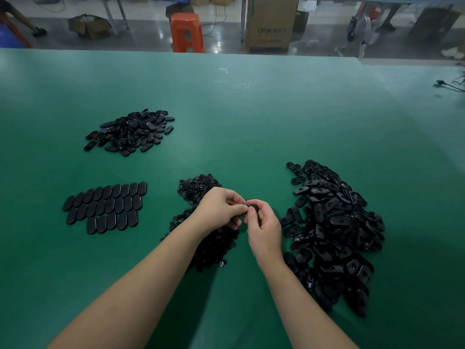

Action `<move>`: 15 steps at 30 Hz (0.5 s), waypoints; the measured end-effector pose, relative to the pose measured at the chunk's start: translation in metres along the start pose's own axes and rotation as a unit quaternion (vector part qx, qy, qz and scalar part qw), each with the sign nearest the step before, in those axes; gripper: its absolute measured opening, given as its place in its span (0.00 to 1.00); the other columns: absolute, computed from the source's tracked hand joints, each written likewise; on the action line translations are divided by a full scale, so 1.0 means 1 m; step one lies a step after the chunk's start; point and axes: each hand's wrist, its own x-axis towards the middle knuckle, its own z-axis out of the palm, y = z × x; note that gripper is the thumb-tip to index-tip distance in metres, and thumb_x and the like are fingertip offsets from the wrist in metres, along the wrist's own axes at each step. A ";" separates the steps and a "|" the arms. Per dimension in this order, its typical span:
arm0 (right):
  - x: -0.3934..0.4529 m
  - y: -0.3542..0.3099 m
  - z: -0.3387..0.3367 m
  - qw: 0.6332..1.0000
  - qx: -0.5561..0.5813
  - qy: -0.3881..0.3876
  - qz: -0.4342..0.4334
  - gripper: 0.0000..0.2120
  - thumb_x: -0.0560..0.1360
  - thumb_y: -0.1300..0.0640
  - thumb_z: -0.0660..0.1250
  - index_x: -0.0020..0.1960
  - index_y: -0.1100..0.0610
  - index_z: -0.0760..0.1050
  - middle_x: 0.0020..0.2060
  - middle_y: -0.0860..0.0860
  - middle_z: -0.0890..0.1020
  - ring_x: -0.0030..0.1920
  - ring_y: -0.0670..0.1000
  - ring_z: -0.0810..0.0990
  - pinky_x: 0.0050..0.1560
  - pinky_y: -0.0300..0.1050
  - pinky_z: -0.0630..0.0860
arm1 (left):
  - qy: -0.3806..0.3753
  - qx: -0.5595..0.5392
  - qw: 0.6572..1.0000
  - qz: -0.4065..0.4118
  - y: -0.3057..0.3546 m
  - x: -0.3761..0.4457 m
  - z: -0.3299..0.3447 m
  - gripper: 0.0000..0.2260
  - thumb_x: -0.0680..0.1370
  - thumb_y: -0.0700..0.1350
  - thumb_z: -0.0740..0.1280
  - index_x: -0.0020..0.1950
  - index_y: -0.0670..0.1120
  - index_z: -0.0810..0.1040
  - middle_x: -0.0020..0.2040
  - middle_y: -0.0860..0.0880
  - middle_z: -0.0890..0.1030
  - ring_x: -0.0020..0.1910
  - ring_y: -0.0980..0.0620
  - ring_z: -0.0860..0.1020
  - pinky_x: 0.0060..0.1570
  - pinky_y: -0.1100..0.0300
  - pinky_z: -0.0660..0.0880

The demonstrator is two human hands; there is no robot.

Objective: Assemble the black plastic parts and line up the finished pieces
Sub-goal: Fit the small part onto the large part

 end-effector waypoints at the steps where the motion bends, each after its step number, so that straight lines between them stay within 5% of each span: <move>1: 0.000 0.000 0.000 1.000 0.001 0.001 0.000 0.08 0.82 0.59 0.64 0.50 0.47 0.77 0.41 0.43 0.84 0.42 0.42 0.82 0.43 0.33 0.75 | -0.001 -0.011 1.000 -0.004 0.000 0.000 0.002 0.01 0.78 0.35 0.71 0.47 0.38 0.82 0.34 0.43 0.84 0.29 0.49 0.80 0.32 0.57 0.79; 10: 0.001 0.004 0.000 1.000 -0.023 0.001 -0.006 0.07 0.83 0.60 0.62 0.53 0.51 0.77 0.44 0.46 0.84 0.45 0.47 0.82 0.49 0.49 0.79 | 0.019 -0.041 0.999 -0.026 0.000 -0.001 0.005 0.02 0.77 0.33 0.71 0.48 0.34 0.80 0.34 0.41 0.83 0.29 0.49 0.79 0.32 0.56 0.80; 15: 0.002 0.005 0.001 1.000 -0.028 0.006 -0.005 0.07 0.83 0.60 0.63 0.53 0.50 0.77 0.44 0.45 0.84 0.46 0.45 0.82 0.50 0.49 0.79 | 0.046 -0.019 0.998 -0.023 -0.002 0.001 0.009 0.02 0.75 0.34 0.72 0.44 0.37 0.80 0.31 0.43 0.82 0.28 0.48 0.78 0.35 0.52 0.81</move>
